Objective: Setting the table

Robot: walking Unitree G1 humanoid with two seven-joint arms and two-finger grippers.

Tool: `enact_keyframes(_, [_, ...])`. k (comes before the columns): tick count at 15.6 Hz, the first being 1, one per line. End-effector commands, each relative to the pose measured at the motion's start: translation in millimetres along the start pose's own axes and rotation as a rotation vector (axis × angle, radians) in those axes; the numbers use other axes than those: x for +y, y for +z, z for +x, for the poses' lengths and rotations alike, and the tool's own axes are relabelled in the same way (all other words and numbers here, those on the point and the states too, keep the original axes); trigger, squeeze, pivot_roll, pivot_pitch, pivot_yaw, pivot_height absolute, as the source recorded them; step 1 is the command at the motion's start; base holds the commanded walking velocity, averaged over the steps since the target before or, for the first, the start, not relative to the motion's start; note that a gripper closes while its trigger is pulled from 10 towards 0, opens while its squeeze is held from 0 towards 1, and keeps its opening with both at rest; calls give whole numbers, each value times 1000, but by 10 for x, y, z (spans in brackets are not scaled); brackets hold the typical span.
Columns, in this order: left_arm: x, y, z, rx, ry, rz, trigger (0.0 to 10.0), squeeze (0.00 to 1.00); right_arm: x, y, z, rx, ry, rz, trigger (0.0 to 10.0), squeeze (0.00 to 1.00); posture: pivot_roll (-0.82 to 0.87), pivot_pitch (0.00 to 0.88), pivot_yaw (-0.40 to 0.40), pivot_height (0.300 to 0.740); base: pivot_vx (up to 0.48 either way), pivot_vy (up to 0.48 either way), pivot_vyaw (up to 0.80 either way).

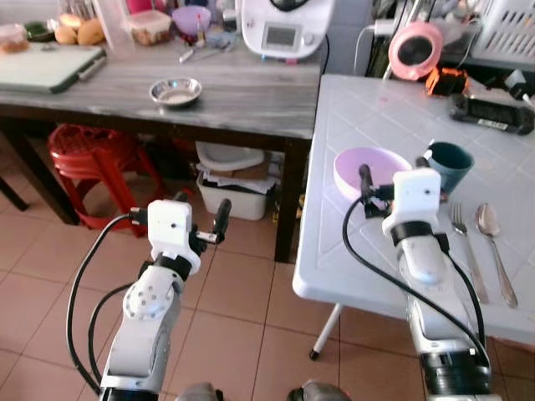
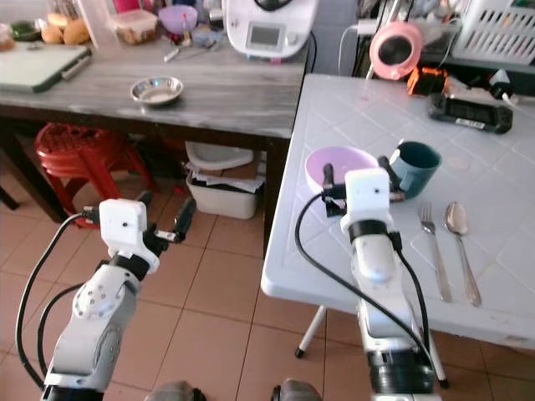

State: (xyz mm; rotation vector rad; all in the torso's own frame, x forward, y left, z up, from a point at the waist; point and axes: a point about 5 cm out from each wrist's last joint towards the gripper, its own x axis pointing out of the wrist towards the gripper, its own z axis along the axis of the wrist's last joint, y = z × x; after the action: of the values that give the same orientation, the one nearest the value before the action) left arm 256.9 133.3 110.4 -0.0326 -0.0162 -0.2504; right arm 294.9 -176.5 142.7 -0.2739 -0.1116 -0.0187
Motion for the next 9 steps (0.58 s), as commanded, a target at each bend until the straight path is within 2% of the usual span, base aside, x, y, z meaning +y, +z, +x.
enact_keyframes(1, [5,3,-18,9,-11,9,10000,0,19,-8,39,24,36,5,10000,1000,26,0,4,740,0,0,0])
enact_keyframes(2, [6,-3,-26,13,-11,8,10000,0,56,-11,57,37,82,-1,10000,949,27,0,4,740,0,0,0])
enact_keyframes(3, [5,-7,-35,17,-12,8,10000,0,90,-17,70,51,124,-15,10000,141,28,0,4,740,0,0,0])
enact_keyframes(4, [-6,-18,-50,25,-17,8,10000,0,131,-23,85,69,178,-21,10000,0,30,0,5,740,0,0,0])
enact_keyframes(7, [-20,-38,-76,45,-27,8,10000,0,167,-34,118,114,277,-49,10000,0,30,0,7,740,0,0,0])
enact_keyframes(9, [-28,-56,-92,63,-40,6,10000,0,90,-43,141,149,280,-55,10000,0,29,6,9,740,0,0,0])
